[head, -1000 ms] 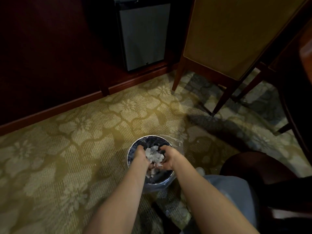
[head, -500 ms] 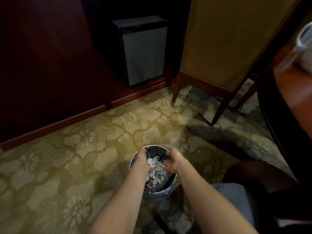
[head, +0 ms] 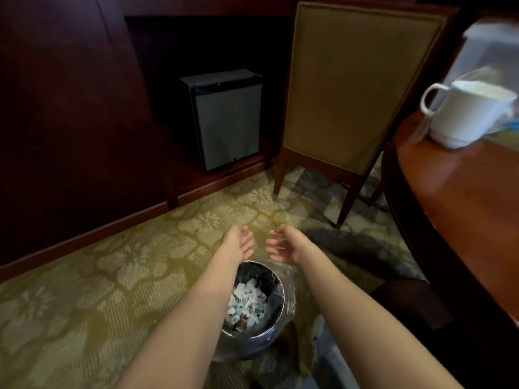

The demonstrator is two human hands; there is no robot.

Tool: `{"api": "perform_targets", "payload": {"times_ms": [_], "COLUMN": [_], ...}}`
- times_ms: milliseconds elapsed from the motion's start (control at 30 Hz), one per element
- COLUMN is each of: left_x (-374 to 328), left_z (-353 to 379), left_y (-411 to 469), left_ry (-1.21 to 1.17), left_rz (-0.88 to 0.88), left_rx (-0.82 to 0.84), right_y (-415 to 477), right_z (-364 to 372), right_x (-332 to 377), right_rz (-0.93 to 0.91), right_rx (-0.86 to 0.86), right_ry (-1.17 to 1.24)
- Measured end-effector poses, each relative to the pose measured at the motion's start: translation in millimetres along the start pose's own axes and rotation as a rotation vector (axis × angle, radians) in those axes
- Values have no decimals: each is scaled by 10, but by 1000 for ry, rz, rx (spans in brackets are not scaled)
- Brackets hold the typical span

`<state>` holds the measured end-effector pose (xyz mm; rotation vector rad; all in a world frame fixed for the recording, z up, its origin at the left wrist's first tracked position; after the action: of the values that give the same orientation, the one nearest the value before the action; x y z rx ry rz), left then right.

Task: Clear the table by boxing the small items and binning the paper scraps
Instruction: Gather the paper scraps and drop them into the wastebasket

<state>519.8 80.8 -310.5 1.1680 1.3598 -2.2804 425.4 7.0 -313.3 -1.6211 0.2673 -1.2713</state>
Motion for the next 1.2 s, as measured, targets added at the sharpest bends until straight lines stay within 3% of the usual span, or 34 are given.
{"api": "perform_targets", "payload": {"times_ms": [533,1200], "left_x": [-1198,-652], "left_z": [1301,3103], "left_y": [-942,-2587], "left_ry": [47,158], "left_rz": [265,255], "left_rx": [302,803], "right_y": [-1662,-2906], "right_z": [-776,-2931], "right_x": [1570,1101], "right_rz": [-421,-514], "right_rx": [-33,-452], "right_ry": [80,348]}}
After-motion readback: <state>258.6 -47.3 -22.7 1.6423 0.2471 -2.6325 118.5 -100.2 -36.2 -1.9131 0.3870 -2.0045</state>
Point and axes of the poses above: each hand's wrist, its own y-axis towards the middle knuckle, its own z-axis out of the palm, x = y × z, the point moved 9 cm from there along y, towards the middle knuckle, and after that the axes turned 7 degrees about z, right-handed, at the moved point
